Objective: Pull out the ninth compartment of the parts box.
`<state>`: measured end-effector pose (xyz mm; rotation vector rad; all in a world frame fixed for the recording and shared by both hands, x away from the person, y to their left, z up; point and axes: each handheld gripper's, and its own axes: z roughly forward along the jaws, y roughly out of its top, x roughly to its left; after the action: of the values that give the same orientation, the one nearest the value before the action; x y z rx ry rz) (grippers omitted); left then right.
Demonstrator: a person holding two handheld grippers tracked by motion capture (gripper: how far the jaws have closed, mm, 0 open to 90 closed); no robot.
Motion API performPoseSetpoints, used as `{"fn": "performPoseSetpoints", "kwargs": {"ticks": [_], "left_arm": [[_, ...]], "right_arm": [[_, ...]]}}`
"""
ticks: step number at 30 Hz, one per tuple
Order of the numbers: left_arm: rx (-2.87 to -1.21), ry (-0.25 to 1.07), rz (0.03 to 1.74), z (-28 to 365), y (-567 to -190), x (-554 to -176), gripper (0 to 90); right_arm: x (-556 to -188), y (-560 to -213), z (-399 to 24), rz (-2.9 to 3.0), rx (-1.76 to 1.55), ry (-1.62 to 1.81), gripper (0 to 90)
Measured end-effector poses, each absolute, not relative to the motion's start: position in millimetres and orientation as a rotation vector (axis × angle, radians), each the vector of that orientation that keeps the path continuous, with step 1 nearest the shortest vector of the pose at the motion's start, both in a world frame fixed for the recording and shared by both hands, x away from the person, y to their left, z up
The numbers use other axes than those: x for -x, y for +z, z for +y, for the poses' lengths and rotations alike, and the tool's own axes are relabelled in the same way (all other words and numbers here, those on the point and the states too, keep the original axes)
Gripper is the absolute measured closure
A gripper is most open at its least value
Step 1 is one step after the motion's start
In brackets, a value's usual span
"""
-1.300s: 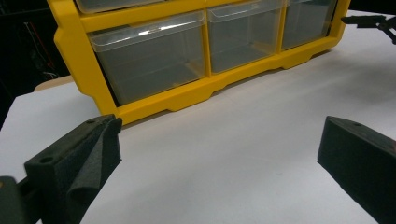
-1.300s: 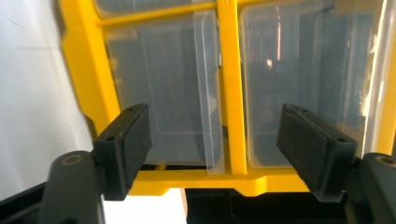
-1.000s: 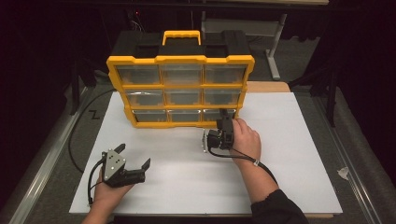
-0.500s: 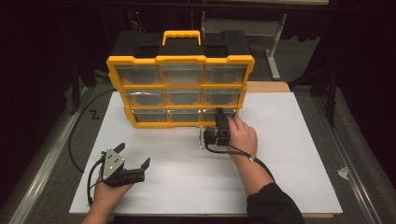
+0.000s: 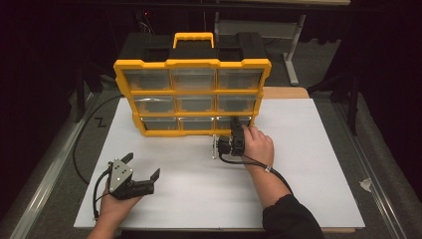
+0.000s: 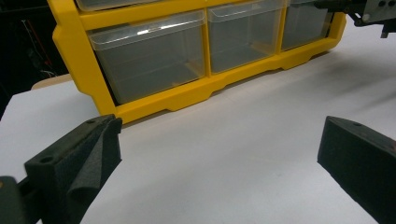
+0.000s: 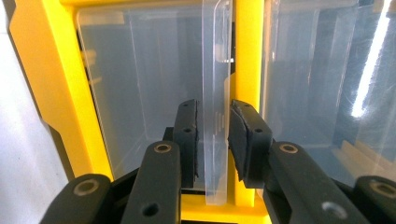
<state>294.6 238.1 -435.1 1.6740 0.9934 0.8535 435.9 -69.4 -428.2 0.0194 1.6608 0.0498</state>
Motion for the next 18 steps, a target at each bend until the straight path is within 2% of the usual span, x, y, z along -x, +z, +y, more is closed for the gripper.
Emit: {"fn": "performPoseSetpoints", "kwargs": {"ticks": [7,18], "left_arm": [[-1.676,0.854,0.991,238.1,-435.4,-295.4,0.3],[-1.675,0.855,0.99,237.7,-435.4,-295.5,0.3]], "right_arm": [[-436.4,-424.5,-70.6,1.67,-0.008,0.08,78.7],[-430.1,-421.9,-71.4,1.663,-0.008,0.065,76.2]]}}
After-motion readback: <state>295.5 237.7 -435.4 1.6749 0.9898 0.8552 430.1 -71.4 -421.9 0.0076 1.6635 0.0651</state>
